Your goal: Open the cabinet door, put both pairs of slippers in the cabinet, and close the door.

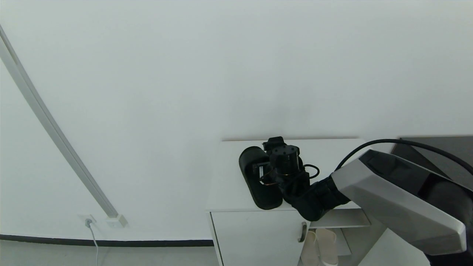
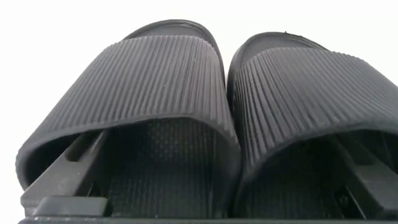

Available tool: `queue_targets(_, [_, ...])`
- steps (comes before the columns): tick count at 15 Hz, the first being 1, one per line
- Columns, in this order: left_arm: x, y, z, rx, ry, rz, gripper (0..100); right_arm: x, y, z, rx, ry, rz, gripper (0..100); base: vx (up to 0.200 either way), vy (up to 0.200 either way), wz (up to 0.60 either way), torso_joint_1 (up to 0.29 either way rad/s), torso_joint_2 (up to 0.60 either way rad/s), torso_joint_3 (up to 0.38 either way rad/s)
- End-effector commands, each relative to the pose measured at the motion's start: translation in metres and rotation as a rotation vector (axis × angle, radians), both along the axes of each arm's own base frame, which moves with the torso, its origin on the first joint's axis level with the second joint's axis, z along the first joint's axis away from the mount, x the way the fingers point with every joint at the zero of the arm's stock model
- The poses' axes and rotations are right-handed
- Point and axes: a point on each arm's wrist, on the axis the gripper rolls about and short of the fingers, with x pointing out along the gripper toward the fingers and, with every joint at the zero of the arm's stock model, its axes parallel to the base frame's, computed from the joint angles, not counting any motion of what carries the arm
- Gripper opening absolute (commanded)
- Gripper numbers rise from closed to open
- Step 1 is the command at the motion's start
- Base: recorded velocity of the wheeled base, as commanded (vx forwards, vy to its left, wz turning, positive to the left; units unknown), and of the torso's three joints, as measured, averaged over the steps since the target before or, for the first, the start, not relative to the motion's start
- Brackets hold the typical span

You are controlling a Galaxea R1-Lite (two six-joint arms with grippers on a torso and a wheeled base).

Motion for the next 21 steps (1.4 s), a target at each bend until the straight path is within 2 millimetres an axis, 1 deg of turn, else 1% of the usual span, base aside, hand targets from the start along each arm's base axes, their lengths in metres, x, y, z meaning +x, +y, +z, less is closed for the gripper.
queue_targets(1, [0.000, 0.000, 0.000, 0.000, 0.001, 0.000, 0, 0.001, 0.001, -0.003, -0.004, 0.005, 0.001, 0, 0.000, 0.000, 0.00, 0.000, 0.00, 0.000])
queue_targets(4, [0.000, 0.000, 0.000, -0.002, 0.001, 0.000, 0, 0.000, 0.000, -0.004, -0.010, 0.012, -0.001, 0, 0.000, 0.000, 0.00, 0.000, 0.00, 0.000])
queue_targets(6, [0.000, 0.000, 0.000, 0.000, 0.001, 0.000, 0, -0.001, 0.000, 0.002, 0.000, 0.000, -0.001, 0, 0.000, 0.000, 0.00, 0.000, 0.00, 0.000])
queue_targets(7, [0.000, 0.000, 0.000, -0.002, 0.001, 0.000, 0, -0.006, -0.004, 0.017, 0.012, -0.016, 0.001, 0, 0.000, 0.000, 0.00, 0.000, 0.00, 0.000])
queue_targets(9, [0.000, 0.000, 0.000, 0.000, 0.001, 0.000, 0, -0.026, -0.013, 0.044, 0.029, -0.032, 0.025, 0, 0.000, 0.000, 0.00, 0.000, 0.00, 0.000])
queue_targets(11, [0.000, 0.000, 0.000, 0.000, 0.001, 0.000, 0, -0.056, -0.027, 0.071, 0.043, -0.037, 0.100, 0, 0.000, 0.000, 0.00, 0.000, 0.00, 0.000])
queue_targets(12, [0.000, 0.000, 0.000, 0.000, 0.001, 0.000, 0, -0.068, -0.037, 0.082, 0.053, -0.045, 0.121, 0, 0.000, 0.000, 0.00, 0.000, 0.00, 0.000])
queue_targets(13, [0.000, 0.000, 0.000, 0.000, 0.001, 0.000, 0, -0.078, -0.044, 0.088, 0.059, -0.048, 0.140, 0, 0.000, 0.000, 0.00, 0.000, 0.00, 0.000])
queue_targets(15, [0.000, 0.000, 0.000, 0.000, 0.001, 0.000, 0, -0.099, -0.059, 0.093, 0.060, -0.030, 0.214, 0, 0.000, 0.000, 0.00, 0.000, 0.00, 0.000])
queue_targets(16, [0.000, 0.000, 0.000, 0.000, 0.001, 0.000, 0, -0.115, -0.072, 0.094, 0.056, -0.010, 0.270, 0, 0.000, 0.000, 0.00, 0.000, 0.00, 0.000])
queue_targets(17, [0.000, 0.000, 0.000, 0.000, 0.001, 0.000, 0, -0.125, -0.079, 0.094, 0.050, 0.001, 0.280, 0, 0.000, 0.000, 0.00, 0.000, 0.00, 0.000])
queue_targets(19, [0.000, 0.000, 0.000, 0.001, 0.001, -0.001, 0, -0.139, -0.089, 0.090, -0.007, 0.012, 0.351, 0, 0.000, 0.000, 0.00, 0.000, 0.00, 0.000])
queue_targets(21, [0.000, 0.000, 0.000, 0.000, 0.001, -0.001, 0, -0.146, -0.091, 0.085, -0.025, 0.031, 0.385, 0, 0.000, 0.000, 0.00, 0.000, 0.00, 0.000])
